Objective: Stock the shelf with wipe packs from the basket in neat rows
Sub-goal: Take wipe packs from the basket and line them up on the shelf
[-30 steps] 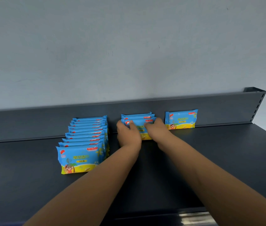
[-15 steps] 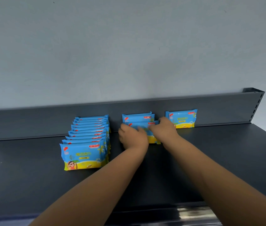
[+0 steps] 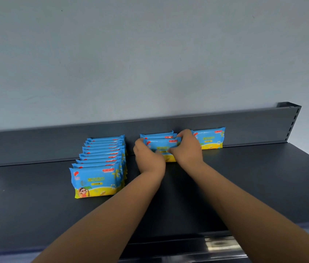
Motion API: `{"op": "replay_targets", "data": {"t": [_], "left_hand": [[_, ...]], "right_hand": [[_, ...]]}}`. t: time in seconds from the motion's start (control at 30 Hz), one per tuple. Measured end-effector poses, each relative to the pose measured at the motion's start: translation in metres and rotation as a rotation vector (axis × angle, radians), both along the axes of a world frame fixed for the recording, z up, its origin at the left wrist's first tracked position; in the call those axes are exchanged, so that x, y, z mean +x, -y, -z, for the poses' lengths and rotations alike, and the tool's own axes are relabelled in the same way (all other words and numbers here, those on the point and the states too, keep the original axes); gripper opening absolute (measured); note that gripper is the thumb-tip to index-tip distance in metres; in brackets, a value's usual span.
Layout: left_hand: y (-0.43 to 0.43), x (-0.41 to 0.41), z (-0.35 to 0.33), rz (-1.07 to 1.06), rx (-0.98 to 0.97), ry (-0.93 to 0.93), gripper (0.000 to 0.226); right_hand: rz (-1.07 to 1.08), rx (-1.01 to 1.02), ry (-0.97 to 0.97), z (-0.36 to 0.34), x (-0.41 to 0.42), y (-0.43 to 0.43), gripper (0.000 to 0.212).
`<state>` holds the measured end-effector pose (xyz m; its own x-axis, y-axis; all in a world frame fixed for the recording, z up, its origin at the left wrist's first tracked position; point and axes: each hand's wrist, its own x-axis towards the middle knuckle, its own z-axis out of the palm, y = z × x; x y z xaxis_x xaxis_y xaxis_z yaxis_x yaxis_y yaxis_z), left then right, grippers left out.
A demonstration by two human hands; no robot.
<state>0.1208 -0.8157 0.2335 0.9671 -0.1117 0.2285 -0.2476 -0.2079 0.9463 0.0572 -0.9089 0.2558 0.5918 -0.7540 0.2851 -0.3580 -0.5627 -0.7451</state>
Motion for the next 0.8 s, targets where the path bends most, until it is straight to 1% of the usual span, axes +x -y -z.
{"op": "replay_targets", "data": {"t": [0.1,0.23,0.3,0.37,0.43,0.5,0.57,0.63,0.73,0.8], "left_hand": [[0.002,0.000,0.003,0.016,-0.001,-0.009,0.063],[0.003,0.001,0.006,0.026,-0.018,-0.034,0.063],[0.002,-0.001,0.003,-0.001,0.021,-0.058,0.067],[0.002,-0.008,-0.001,-0.018,0.090,-0.044,0.073],[0.000,-0.020,-0.008,0.025,0.174,0.041,0.075],[-0.007,-0.028,-0.017,0.095,0.318,0.177,0.070],[-0.020,-0.033,-0.030,0.120,0.556,0.396,0.061],[-0.037,-0.034,-0.044,0.134,0.717,0.587,0.058],[-0.059,-0.040,-0.056,0.189,0.821,0.690,0.057],[-0.076,-0.046,-0.059,0.146,0.826,0.748,0.057]], "right_hand": [[-0.002,-0.024,-0.016,-0.003,0.004,0.001,0.051],[-0.015,-0.057,-0.039,-0.004,0.006,0.001,0.052],[-0.012,-0.071,-0.069,-0.004,0.005,0.000,0.054],[0.009,-0.085,-0.096,-0.005,0.003,-0.002,0.063],[0.044,-0.090,-0.086,-0.010,-0.002,-0.006,0.067],[0.051,-0.105,-0.056,-0.017,-0.011,-0.012,0.064],[0.005,-0.143,-0.051,-0.023,-0.022,-0.016,0.063],[-0.064,-0.170,-0.045,-0.029,-0.036,-0.021,0.064],[-0.153,-0.229,-0.013,-0.032,-0.057,-0.031,0.063],[-0.199,-0.287,0.008,-0.033,-0.068,-0.041,0.061]]}}
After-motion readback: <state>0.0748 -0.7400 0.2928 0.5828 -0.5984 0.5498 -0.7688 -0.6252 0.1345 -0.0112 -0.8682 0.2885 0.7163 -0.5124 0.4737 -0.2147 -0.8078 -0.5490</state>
